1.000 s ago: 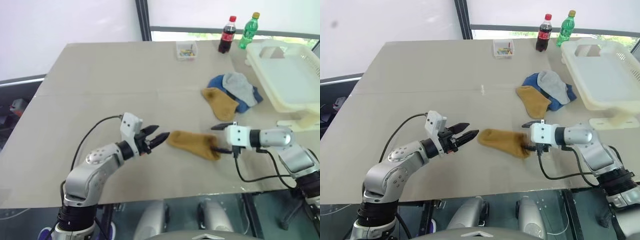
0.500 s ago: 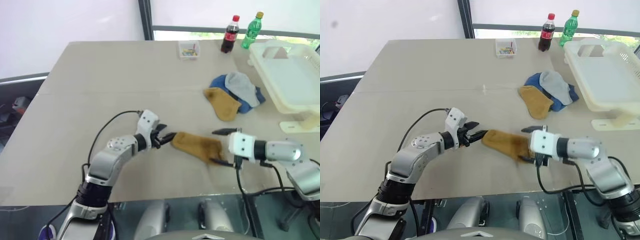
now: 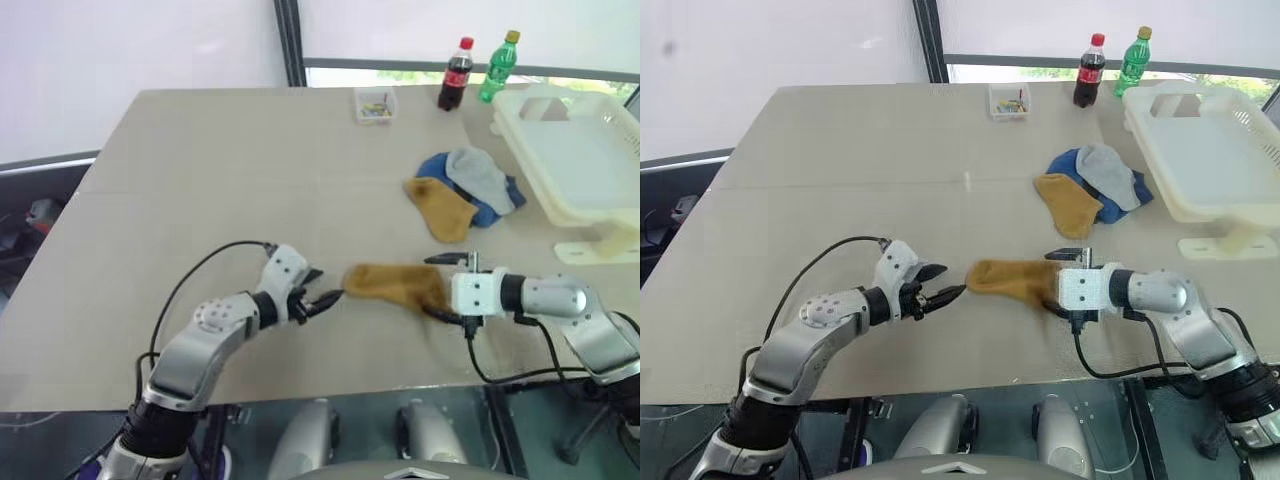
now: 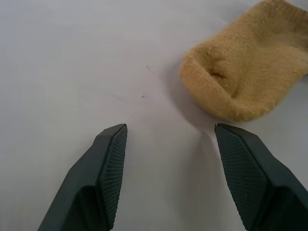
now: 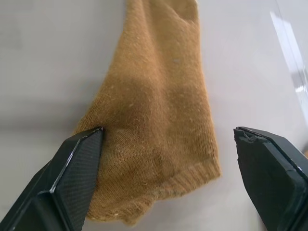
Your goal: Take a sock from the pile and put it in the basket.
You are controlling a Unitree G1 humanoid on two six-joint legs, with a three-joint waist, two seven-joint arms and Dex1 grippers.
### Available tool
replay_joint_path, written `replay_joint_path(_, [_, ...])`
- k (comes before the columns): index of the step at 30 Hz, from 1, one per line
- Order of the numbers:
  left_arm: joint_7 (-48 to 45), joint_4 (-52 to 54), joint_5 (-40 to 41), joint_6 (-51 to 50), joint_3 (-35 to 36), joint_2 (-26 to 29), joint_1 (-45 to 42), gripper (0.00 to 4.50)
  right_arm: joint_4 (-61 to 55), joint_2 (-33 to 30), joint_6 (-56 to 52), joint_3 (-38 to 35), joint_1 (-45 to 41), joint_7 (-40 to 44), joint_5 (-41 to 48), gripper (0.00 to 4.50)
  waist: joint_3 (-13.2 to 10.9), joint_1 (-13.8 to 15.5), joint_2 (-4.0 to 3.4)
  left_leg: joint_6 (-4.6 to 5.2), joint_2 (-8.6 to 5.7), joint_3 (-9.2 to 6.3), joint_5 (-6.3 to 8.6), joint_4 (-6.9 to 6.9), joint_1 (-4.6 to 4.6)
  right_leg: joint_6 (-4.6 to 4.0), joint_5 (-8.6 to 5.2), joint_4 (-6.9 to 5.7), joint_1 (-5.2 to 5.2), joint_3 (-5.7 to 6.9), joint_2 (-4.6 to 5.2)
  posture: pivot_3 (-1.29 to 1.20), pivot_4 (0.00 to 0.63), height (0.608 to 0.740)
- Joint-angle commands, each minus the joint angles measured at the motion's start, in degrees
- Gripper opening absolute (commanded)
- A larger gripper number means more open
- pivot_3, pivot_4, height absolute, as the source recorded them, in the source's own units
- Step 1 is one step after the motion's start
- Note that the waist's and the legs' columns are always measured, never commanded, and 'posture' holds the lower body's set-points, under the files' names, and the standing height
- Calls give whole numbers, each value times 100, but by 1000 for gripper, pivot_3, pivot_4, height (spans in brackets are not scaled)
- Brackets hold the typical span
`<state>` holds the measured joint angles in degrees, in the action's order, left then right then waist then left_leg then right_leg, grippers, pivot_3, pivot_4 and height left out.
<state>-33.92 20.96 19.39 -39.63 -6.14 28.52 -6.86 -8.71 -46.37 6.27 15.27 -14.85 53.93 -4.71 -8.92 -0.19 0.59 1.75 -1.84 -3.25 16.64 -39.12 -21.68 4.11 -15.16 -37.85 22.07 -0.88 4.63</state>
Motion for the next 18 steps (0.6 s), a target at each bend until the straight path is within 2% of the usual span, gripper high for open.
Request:
replay_joint_path(1, [152,167,262,19,433,-190,175,3111,326,-107,386,108,-3,286,-70,4465,0,0,0,-1,0,1,0,0,0,0,0,0,0,-1,0,0,150,740])
replay_joint_path(5, [-1,-99,469,69,598,-274,-229,3111,468,-104,750,75,-14,339,-52,4465,-2,46,1,-10,-1,-11,-5,0,-9,-1,0,5,2,2,2,0,150,740])
replay_joint_path(11, [-497,-941,180,345,-156,-462,-972,3111,565,-43,756,-23,-66,240,-101,4465,-2,82,1,-14,-7,-8,-8,-1,-9,0,0,7,1,20,-2,0,150,740])
replay_joint_path(18, [-709,-1559,-236,486,-707,-458,-1261,3111,443,2,585,-88,42,85,-130,4465,-2,79,1,-14,-4,-8,-8,1,-8,-1,0,8,2,18,-4,0,150,740])
